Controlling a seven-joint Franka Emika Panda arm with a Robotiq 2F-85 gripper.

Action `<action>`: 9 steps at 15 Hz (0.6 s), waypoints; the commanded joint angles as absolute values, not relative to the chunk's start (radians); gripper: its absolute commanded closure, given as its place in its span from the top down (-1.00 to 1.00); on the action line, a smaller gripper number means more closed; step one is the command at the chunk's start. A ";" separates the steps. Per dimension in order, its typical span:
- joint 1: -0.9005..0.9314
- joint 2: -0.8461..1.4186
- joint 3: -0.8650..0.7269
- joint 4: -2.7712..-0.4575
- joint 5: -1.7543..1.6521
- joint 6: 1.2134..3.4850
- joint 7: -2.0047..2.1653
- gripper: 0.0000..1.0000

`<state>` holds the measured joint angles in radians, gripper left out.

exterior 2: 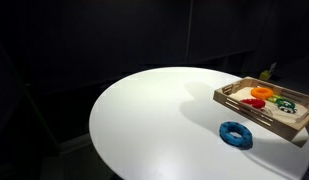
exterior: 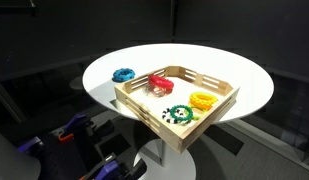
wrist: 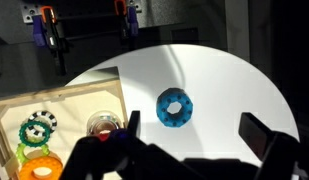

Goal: Put the pink ring on the table

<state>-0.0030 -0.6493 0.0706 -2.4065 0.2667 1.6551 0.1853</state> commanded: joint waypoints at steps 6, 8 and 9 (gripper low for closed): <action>-0.101 -0.501 0.074 -2.356 0.113 1.835 0.317 1.00; -0.116 -0.458 0.068 -2.360 0.087 1.879 0.352 1.00; -0.126 -0.436 0.069 -2.365 0.069 1.908 0.374 1.00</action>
<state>-0.1038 -0.5006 0.0697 -2.3768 0.1142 1.8531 0.3067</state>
